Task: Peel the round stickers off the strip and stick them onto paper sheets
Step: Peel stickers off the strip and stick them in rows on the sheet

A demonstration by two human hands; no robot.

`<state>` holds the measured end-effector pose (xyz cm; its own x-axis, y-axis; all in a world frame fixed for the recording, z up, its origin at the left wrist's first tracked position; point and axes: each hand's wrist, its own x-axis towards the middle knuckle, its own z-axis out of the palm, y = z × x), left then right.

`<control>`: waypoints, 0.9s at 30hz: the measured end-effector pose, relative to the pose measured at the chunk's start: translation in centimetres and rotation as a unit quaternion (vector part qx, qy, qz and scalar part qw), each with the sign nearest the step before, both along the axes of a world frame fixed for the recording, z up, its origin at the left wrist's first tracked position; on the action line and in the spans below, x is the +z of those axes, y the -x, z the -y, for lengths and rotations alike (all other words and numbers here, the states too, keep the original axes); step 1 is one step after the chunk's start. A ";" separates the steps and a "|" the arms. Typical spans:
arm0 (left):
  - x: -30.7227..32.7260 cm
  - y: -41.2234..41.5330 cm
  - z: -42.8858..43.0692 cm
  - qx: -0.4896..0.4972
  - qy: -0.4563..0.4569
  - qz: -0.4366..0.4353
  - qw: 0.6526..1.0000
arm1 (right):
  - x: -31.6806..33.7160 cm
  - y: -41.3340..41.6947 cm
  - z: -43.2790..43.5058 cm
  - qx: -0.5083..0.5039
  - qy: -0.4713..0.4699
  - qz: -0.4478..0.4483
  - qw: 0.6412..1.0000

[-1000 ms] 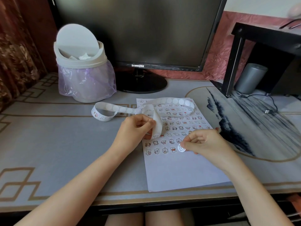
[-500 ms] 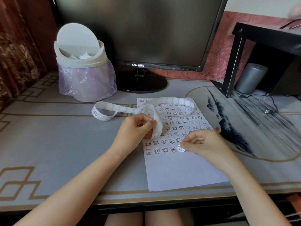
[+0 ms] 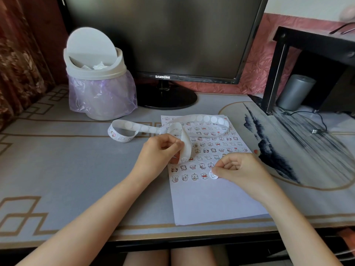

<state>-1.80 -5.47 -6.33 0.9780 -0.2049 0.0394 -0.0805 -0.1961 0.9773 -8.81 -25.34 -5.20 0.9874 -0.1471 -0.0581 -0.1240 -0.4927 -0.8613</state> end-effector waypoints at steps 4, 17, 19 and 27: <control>0.0 -0.1 0.0 0.001 0.000 -0.001 1.000 | -0.2 0.0 -0.1 -0.005 0.014 0.010 1.000; -0.1 0.0 0.0 0.000 -0.008 -0.006 1.000 | -0.5 0.4 -0.9 -0.005 0.094 0.050 0.994; -0.1 0.0 0.0 0.000 -0.015 -0.005 1.000 | -0.6 0.5 -0.9 -0.008 0.100 0.054 0.993; 0.0 0.1 0.0 -0.002 -0.014 -0.008 1.000 | -0.8 0.7 -0.5 -0.017 0.099 0.063 0.993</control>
